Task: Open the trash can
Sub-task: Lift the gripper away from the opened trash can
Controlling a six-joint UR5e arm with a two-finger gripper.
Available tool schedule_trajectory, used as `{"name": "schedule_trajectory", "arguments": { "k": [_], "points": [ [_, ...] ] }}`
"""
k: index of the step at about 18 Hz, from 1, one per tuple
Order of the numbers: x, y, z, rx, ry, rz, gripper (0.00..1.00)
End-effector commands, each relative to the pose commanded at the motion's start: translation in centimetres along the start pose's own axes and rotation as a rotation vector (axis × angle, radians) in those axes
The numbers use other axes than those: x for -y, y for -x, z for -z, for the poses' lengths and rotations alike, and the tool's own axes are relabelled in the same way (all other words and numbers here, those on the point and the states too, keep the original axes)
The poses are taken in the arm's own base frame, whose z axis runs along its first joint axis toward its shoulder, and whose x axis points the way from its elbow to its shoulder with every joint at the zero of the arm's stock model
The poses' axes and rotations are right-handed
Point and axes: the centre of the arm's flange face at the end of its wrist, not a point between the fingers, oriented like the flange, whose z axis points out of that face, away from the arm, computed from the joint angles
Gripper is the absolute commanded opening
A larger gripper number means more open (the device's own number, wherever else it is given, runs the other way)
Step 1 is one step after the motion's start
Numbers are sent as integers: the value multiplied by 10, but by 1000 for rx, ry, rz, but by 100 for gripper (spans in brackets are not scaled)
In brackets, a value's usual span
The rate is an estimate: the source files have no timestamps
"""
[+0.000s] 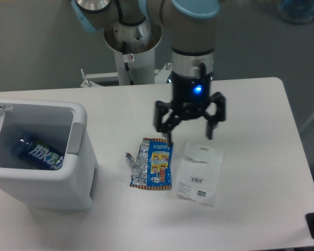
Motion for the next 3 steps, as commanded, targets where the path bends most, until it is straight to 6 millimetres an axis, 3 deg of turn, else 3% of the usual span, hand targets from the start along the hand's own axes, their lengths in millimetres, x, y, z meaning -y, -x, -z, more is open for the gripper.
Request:
{"name": "schedule_trajectory", "arguments": {
  "k": [3],
  "points": [
    [-6,20,-14,31,40,-64,100]
  ]
}}
